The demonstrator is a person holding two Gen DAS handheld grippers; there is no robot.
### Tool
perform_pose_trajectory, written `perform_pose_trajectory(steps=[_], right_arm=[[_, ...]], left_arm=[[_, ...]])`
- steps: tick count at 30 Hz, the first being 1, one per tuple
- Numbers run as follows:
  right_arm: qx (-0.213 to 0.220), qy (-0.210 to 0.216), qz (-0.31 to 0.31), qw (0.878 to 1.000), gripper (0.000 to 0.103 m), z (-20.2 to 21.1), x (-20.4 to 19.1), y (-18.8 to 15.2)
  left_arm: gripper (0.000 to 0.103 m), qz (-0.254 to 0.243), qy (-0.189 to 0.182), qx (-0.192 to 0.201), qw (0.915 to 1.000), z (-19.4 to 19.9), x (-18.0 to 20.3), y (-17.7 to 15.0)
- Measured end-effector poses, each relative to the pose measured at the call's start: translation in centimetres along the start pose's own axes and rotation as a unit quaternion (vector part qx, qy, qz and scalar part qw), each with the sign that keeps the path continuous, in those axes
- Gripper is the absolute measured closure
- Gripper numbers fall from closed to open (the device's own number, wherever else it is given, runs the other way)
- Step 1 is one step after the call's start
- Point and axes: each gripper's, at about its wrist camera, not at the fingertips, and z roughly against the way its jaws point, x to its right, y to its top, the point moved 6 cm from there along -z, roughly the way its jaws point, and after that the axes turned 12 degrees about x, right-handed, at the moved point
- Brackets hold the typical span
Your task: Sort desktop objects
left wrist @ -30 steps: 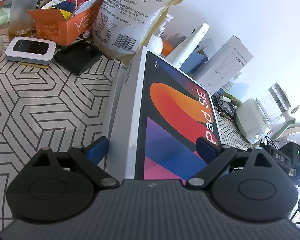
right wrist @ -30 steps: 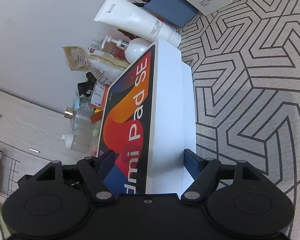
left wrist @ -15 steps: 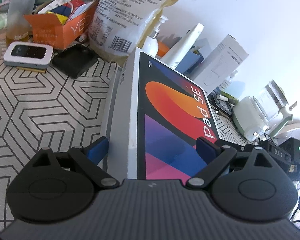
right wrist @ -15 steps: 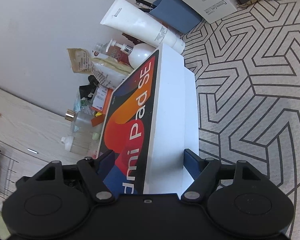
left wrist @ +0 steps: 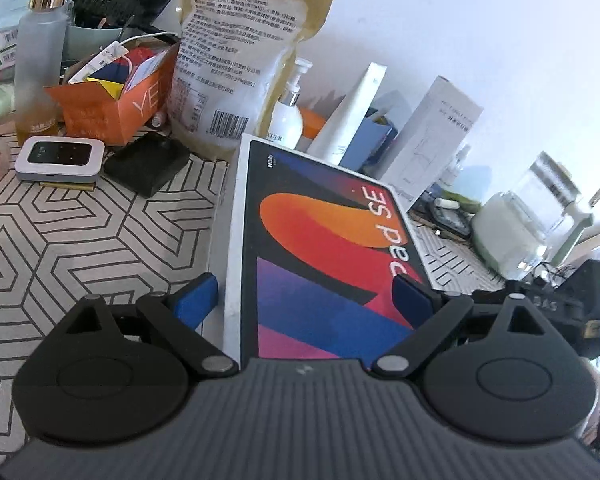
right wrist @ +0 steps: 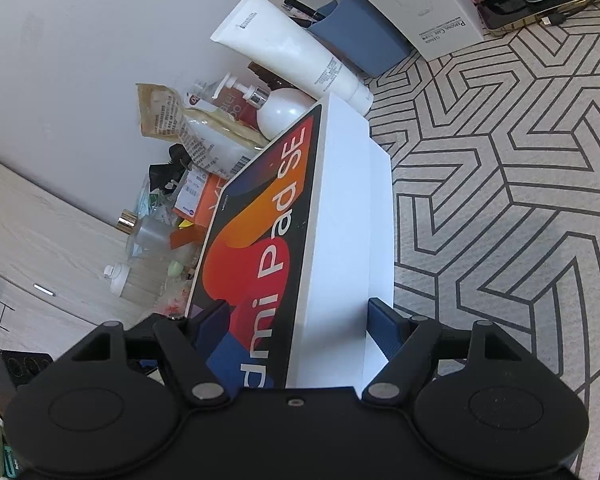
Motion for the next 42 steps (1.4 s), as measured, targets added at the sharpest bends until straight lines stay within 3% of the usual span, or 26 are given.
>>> perform_pose_trajectory(steps=[10,16,22,33,38,42], right_arm=[[0.006,-0.007,-0.005,1.000,0.021,-0.1,0.0,-0.1],[0.003,-0.059,0.005,0.998,0.021,-0.1,1.3,0.1],[-0.052,-0.034,-0.007,0.998,0.021,-0.7,1.5,-0.6],[-0.017,0.042,-0.067,0.997,0.021,1.3,1.3,0.9],[-0.048,-0.014,-0.035,0.998,0.021,-0.2,2.0,-0.2],[-0.068,0.014,-0.062,0.996,0.016,-1.0,2.5,-0.7]], left_arm=[[0.009,0.031,0.019,-0.013,0.9992,-1.0,-1.7,-0.7],[0.011,0.037,0.021,-0.024,0.9988,-1.3,-2.3,-1.4],[0.012,0.049,0.018,-0.027,0.9983,-1.1,-2.6,-1.5],[0.012,0.052,0.006,-0.032,0.9981,-0.8,-2.5,-1.7],[0.012,0.039,0.015,-0.029,0.9987,-0.4,-2.3,-1.9],[0.012,0.040,0.018,-0.040,0.9982,0.0,-2.6,-2.5]])
